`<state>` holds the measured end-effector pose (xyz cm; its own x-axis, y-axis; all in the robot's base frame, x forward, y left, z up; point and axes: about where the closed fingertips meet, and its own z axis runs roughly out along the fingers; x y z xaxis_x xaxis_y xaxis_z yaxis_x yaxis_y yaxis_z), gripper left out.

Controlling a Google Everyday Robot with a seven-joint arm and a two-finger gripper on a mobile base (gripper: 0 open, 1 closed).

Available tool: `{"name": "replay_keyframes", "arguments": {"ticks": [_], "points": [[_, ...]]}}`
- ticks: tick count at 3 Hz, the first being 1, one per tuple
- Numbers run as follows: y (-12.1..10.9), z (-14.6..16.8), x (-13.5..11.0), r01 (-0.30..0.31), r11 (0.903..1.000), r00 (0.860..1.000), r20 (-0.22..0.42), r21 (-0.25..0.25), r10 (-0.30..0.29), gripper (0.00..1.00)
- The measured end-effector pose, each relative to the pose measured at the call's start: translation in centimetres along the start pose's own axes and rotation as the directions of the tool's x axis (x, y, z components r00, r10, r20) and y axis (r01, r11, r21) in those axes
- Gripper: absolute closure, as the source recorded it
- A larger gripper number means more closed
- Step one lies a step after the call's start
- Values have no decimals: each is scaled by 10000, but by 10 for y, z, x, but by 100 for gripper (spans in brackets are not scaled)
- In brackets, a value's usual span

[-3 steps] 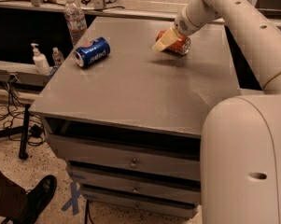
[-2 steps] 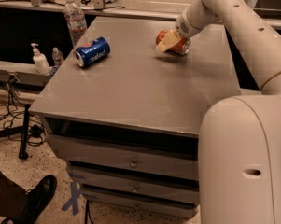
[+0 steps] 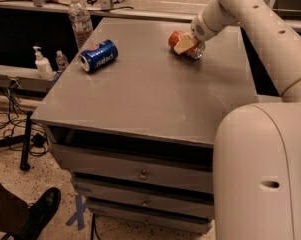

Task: Pick coke can

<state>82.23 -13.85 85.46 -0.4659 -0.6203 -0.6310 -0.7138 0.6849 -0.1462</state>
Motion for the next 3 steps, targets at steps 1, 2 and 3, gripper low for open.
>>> {"name": "replay_keyframes", "arguments": {"ticks": [1, 2, 3], "points": [[5, -16, -1, -100, 9999, 9998, 147, -104, 102, 88], [20, -44, -5, -273, 9989, 9974, 651, -393, 299, 100], [45, -83, -19, -488, 9947, 9849, 1614, -902, 630, 100]]}}
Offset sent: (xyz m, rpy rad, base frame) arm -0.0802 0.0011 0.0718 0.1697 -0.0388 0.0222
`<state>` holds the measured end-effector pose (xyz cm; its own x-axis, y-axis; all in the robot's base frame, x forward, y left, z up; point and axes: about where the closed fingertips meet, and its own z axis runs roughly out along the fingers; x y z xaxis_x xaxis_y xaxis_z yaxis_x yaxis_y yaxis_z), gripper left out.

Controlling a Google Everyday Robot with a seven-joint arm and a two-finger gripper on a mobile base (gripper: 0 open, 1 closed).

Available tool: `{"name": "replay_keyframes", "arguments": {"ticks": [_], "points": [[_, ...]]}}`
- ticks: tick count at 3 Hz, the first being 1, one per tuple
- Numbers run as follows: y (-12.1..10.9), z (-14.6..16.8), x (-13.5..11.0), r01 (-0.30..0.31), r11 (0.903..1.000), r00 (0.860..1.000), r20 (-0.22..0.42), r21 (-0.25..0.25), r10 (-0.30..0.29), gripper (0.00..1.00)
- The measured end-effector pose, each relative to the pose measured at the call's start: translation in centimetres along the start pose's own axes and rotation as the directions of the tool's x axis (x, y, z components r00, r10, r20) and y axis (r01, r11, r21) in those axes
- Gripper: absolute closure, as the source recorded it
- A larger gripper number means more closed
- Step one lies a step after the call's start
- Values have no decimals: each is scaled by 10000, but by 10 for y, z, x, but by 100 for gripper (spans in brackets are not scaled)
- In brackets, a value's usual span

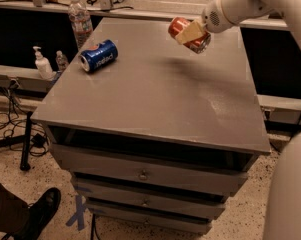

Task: Pick coke can

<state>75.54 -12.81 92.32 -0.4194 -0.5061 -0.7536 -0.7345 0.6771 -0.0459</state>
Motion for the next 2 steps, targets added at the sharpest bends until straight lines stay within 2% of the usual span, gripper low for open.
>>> {"name": "replay_keyframes", "arguments": {"ticks": [1, 2], "points": [[34, -35, -31, -190, 9984, 9909, 1318, -526, 258, 100], [34, -35, -31, -190, 9984, 9910, 1316, -529, 259, 100]]}}
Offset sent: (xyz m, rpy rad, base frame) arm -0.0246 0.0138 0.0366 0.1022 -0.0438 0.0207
